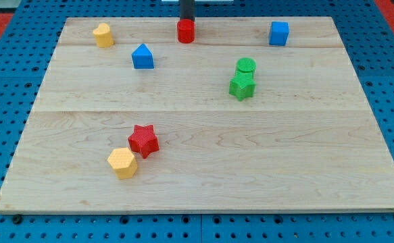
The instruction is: Move the green circle to the center left
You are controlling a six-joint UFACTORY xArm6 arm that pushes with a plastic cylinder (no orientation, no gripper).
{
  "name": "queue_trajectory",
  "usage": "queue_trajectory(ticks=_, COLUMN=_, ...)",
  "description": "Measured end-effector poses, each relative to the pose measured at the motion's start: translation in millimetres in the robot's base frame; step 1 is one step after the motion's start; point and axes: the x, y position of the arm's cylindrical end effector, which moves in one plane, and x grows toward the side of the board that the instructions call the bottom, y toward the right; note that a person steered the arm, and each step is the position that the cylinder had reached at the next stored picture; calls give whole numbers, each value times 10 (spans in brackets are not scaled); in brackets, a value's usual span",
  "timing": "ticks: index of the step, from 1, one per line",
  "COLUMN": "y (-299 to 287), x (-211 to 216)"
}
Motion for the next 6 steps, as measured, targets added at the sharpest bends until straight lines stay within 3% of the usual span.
queue_trajectory(ticks=2, y=111, x=35)
queue_trajectory(ticks=3, y=1010, x=27)
queue_trajectory(ticks=4, y=1244, x=26)
queue_trajectory(ticks=6, y=1250, x=26)
